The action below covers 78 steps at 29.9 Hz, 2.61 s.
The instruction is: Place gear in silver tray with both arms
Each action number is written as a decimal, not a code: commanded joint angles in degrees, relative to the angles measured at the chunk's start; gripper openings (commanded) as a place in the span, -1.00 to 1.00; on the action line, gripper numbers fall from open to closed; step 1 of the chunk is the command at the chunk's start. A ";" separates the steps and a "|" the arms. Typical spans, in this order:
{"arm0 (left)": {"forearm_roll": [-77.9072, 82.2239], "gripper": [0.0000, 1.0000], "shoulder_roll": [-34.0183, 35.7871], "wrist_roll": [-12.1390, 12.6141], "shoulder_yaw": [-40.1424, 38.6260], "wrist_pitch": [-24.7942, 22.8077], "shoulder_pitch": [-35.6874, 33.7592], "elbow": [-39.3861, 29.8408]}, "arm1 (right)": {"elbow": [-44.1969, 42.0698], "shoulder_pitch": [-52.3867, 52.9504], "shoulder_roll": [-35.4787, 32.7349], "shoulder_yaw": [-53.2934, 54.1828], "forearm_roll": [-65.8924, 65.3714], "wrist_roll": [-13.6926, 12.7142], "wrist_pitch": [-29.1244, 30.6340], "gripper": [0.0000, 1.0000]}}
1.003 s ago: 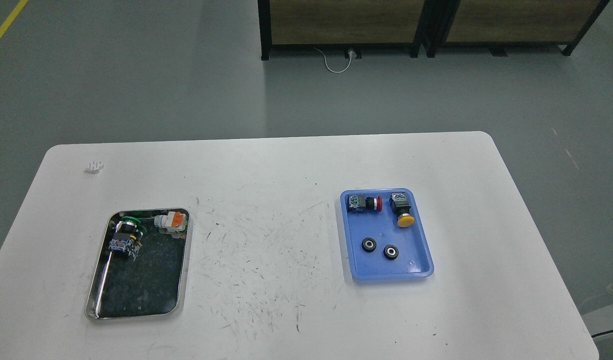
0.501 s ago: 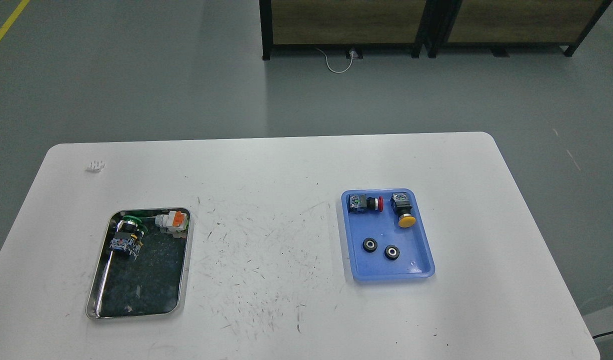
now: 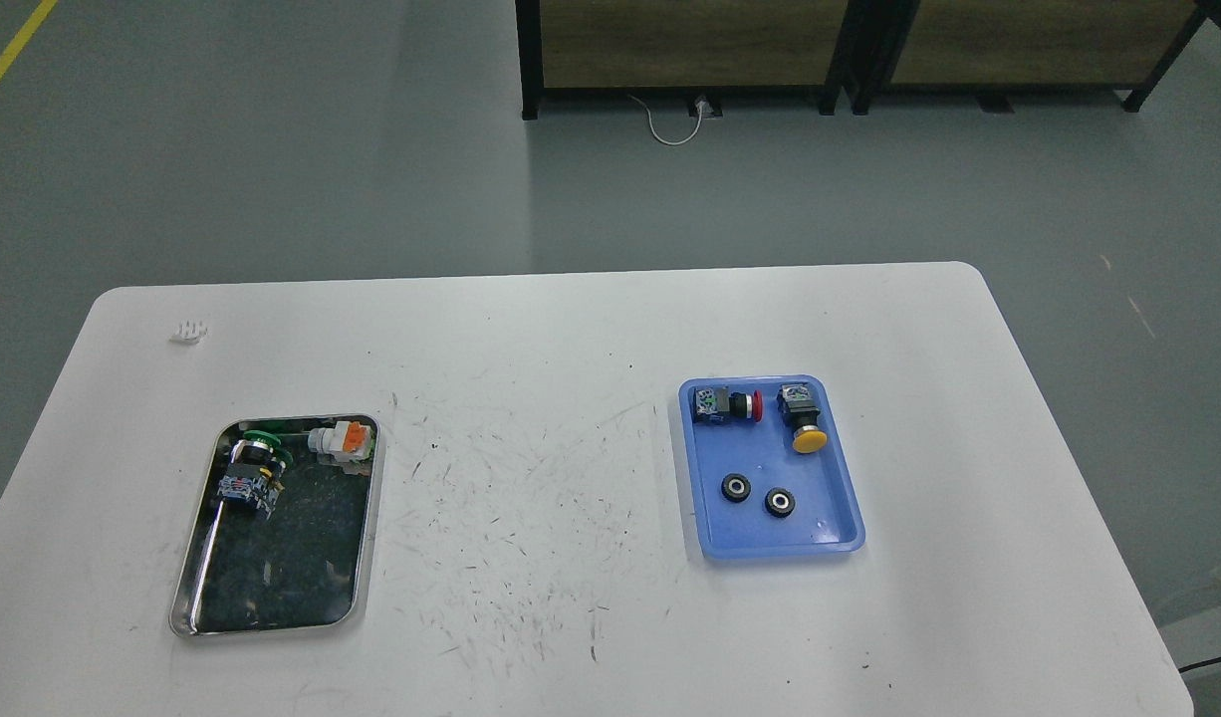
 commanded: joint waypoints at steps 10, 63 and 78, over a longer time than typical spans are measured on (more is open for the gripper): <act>0.74 0.99 -0.98 -4.40 1.62 -6.61 1.79 -0.11 | 8.25 -4.10 -0.61 -0.22 -0.39 3.84 11.53 1.00; 6.54 0.98 -4.94 -2.83 4.70 -0.99 1.79 0.07 | 17.22 -29.59 17.15 -3.47 -30.80 -11.97 22.09 0.98; 6.54 0.98 -4.94 -2.48 4.70 -1.08 1.17 0.07 | 11.33 -29.06 23.21 -2.86 -30.80 -11.71 19.45 0.84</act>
